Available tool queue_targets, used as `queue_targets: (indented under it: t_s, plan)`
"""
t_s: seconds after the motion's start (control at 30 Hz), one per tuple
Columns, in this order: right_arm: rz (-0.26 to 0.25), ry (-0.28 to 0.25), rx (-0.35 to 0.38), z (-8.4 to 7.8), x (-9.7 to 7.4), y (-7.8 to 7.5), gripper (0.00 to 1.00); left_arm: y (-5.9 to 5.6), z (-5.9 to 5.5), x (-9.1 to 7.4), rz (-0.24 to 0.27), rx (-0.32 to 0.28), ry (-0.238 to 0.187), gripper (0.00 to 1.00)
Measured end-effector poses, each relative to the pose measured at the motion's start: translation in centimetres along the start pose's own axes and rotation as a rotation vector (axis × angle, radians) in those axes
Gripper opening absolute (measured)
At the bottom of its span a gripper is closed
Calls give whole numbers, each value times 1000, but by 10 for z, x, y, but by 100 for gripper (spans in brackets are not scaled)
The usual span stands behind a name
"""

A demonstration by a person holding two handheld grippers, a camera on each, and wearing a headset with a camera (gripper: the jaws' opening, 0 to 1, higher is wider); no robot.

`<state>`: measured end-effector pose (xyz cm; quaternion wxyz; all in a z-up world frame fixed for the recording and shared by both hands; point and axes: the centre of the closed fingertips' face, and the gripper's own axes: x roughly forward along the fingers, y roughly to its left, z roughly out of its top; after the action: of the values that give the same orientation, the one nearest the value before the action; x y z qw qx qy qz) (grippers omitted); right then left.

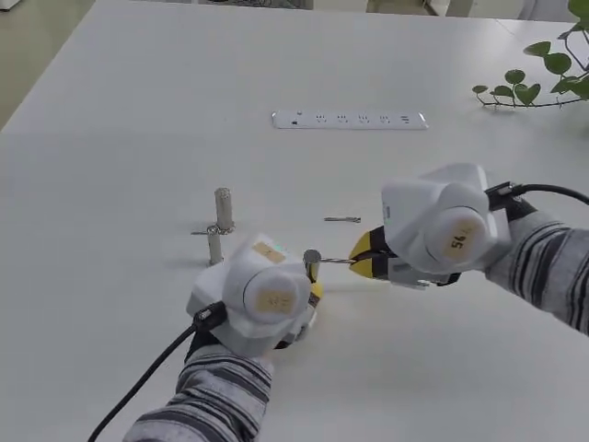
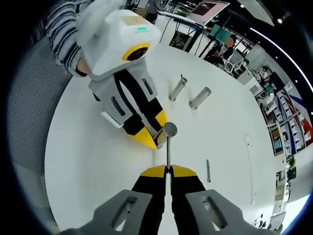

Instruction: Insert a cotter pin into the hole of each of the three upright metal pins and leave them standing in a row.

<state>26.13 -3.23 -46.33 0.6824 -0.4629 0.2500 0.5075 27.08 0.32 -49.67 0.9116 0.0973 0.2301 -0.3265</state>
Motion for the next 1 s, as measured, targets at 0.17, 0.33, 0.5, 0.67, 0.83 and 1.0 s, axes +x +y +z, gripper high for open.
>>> queue_targets:
  t_s: [0.17, 0.33, 0.5, 0.67, 0.83, 1.0]
  plan:
    - [-25, -17, -29, 9, 3, -2, 0, 0, -2, 1, 10, 0, 3, 10]
    - [-20, -25, -15, 11, 4, -2, 0, 0, -3, 1, 10, -15, 4, 10]
    - [-16, -28, -35, 17, 6, 0, 0, 0, -4, 2, 13, -31, 8, 10]
    - [-16, -35, -33, 20, 7, -1, 0, 1, -4, 2, 18, -47, 8, 10]
    - [-23, -37, -30, 23, 8, 0, 0, 1, -4, 3, 17, -55, 8, 10]
    - [-25, -37, -8, 24, 9, 0, 0, 1, -4, 3, 21, -57, 9, 9]
